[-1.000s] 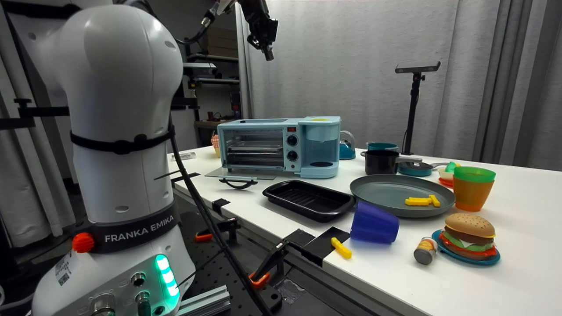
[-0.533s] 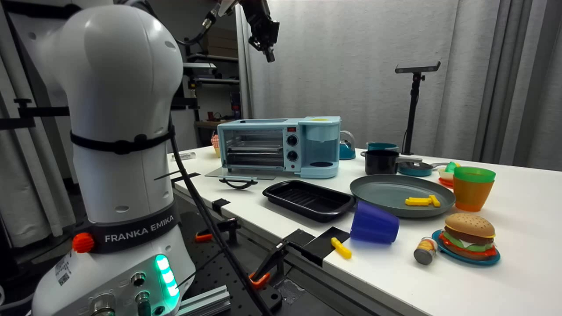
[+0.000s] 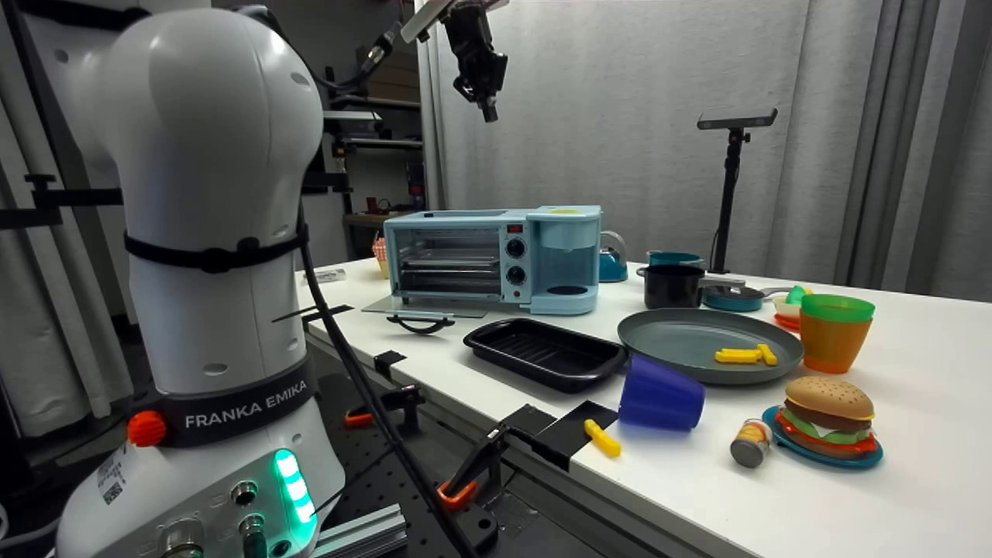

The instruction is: Push the button on the top of the breakfast maker

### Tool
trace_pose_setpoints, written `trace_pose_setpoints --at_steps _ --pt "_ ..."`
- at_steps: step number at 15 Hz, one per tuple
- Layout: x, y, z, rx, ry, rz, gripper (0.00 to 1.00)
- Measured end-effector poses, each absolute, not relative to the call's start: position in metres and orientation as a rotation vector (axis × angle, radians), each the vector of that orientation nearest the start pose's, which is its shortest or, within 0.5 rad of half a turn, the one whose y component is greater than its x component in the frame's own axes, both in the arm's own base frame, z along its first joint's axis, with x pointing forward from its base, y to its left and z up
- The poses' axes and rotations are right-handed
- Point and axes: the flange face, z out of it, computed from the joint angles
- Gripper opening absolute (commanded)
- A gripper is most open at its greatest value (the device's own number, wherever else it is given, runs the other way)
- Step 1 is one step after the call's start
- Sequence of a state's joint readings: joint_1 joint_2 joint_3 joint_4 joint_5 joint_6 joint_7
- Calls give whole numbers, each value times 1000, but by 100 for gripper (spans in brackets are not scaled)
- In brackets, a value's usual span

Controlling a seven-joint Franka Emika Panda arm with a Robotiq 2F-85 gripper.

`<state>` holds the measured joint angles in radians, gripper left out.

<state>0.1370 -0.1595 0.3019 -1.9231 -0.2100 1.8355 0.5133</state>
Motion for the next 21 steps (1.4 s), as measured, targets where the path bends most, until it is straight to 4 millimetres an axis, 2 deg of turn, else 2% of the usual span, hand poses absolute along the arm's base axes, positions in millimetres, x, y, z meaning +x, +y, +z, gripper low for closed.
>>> trace_pose_setpoints --at_steps 6,15,18,21 --pt "503 209 551 -3297 71 -281 0" --pt "549 184 550 -3302 128 -382 0" --pt "561 182 538 -3308 135 -355 0" --pt "565 188 523 -3316 115 -312 0"
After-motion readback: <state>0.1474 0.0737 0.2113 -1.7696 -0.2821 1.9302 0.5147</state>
